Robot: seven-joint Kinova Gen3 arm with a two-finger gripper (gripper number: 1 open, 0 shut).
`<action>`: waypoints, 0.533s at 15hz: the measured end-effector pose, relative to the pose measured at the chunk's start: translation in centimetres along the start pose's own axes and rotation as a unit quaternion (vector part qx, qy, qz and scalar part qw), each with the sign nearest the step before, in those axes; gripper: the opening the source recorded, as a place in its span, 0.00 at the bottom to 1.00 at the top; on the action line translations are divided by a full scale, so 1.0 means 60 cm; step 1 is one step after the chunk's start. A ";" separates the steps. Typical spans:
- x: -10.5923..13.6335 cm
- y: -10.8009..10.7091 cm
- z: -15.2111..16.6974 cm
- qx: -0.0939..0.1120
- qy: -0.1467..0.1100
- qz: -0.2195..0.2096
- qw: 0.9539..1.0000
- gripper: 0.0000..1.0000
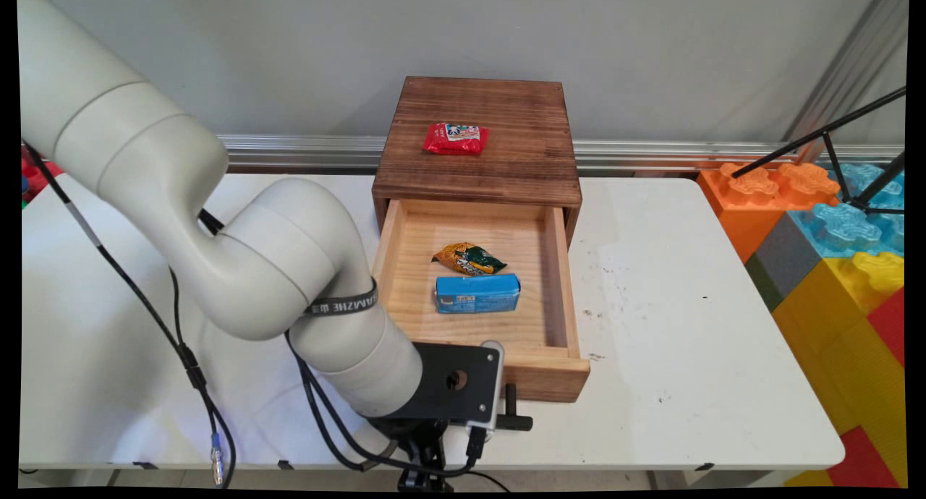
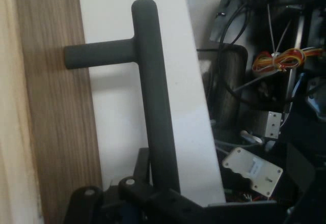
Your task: Open the drawer
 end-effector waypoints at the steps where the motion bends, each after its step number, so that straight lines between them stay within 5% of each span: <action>1: 0.000 0.003 -0.001 -0.001 0.001 0.000 1.000 1.00; 8: 0.000 0.023 -0.002 -0.004 0.010 -0.004 1.000 1.00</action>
